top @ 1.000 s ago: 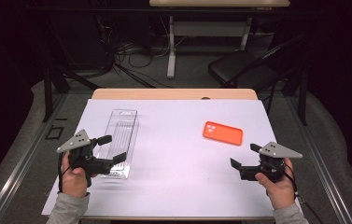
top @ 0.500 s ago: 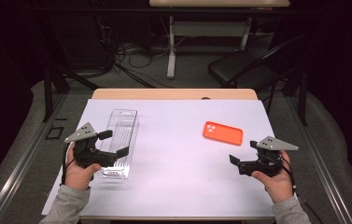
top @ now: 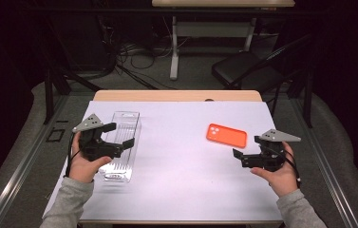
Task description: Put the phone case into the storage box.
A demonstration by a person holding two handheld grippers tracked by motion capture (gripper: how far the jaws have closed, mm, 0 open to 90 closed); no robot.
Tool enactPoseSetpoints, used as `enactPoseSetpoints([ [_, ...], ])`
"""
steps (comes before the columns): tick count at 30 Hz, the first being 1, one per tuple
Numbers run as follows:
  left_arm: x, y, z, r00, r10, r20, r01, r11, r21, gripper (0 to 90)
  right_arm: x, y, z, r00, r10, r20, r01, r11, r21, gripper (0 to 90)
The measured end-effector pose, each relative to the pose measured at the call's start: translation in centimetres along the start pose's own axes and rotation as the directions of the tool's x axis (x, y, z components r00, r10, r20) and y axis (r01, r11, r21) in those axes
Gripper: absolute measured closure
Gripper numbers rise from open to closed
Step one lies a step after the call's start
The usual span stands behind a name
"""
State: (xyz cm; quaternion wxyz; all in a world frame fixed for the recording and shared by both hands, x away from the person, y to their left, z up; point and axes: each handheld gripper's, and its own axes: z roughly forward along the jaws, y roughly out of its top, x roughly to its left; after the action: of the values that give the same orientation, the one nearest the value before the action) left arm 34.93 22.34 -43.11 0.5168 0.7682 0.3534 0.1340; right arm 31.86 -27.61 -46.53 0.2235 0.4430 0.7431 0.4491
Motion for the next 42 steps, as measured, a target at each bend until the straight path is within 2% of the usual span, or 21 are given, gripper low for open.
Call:
enactPoseSetpoints([
  [5, 0.4, 0.6, 0.5, 0.9999, 0.004, -0.012, -0.004, 1.0, -0.005, 0.8, -0.2, 0.8, 0.8, 0.9996, -0.024, 0.016, 0.023, 0.999, 0.027, 6.4],
  [8, 0.8, 0.8, 0.6, 0.9992, -0.005, -0.041, 0.005, 1.0, -0.002, 1.9, -0.3, 1.3, 1.3, 0.9989, -0.041, 0.022, 0.04, 0.998, 0.04, 10.6],
  [10, 1.1, 0.9, 0.7, 0.9989, -0.018, -0.043, 0.018, 0.9998, -0.006, 1.9, -0.5, 1.5, 1.7, 0.9987, -0.046, 0.022, 0.045, 0.998, 0.045, 14.6],
  [14, 1.5, 1.1, 0.5, 0.9987, -0.041, -0.029, 0.04, 0.9988, -0.028, 4.6, -0.7, 2.1, 2.5, 0.9976, -0.064, 0.027, 0.062, 0.996, 0.063, 16.9],
  [18, 1.5, 1.0, 0.1, 0.9984, -0.023, -0.052, 0.021, 0.9995, -0.025, 8.3, -1.0, 2.5, 3.3, 0.9965, -0.08, 0.027, 0.077, 0.994, 0.081, 19.7],
  [20, 1.6, 0.7, 0.0, 0.9981, -0.023, -0.056, 0.021, 0.9991, -0.037, 9.4, -1.2, 2.6, 3.6, 0.9942, -0.104, 0.03, 0.101, 0.991, 0.092, 21.2],
  [24, 1.8, 0.3, 0.0, 0.9964, -0.014, -0.084, 0.013, 0.9998, -0.016, 14.3, -1.3, 3.0, 4.2, 0.9918, -0.125, 0.028, 0.121, 0.986, 0.116, 24.7],
  [30, 2.0, 0.2, -0.3, 0.9963, -0.025, -0.082, 0.023, 0.9993, -0.029, 14.9, -1.7, 4.0, 5.0, 0.9817, -0.189, 0.024, 0.183, 0.971, 0.156, 26.1],
  [33, 1.9, 0.3, -0.4, 0.9956, -0.034, -0.087, 0.032, 0.9991, -0.029, 15.0, -1.9, 4.5, 5.3, 0.9801, -0.197, 0.021, 0.191, 0.967, 0.169, 28.6],
  [38, 1.7, 0.3, -0.5, 0.9946, -0.033, -0.098, 0.031, 0.9993, -0.02, 15.0, -1.8, 5.0, 5.8, 0.9708, -0.24, 0.012, 0.231, 0.947, 0.223, 33.2],
  [40, 1.8, 0.2, -0.5, 0.9945, -0.035, -0.099, 0.034, 0.9992, -0.02, 15.0, -1.7, 5.2, 6.1, 0.964, -0.266, 0.009, 0.255, 0.934, 0.248, 34.8],
  [41, 1.8, 0.2, -0.5, 0.9943, -0.035, -0.1, 0.033, 0.9992, -0.02, 15.0, -1.6, 5.3, 6.3, 0.9572, -0.289, 0.004, 0.277, 0.92, 0.277, 35.5],
  [42, 1.8, 0.2, -0.5, 0.9943, -0.034, -0.101, 0.033, 0.9993, -0.02, 15.0, -1.6, 5.3, 6.3, 0.9572, -0.289, 0.004, 0.277, 0.92, 0.277, 35.5],
])
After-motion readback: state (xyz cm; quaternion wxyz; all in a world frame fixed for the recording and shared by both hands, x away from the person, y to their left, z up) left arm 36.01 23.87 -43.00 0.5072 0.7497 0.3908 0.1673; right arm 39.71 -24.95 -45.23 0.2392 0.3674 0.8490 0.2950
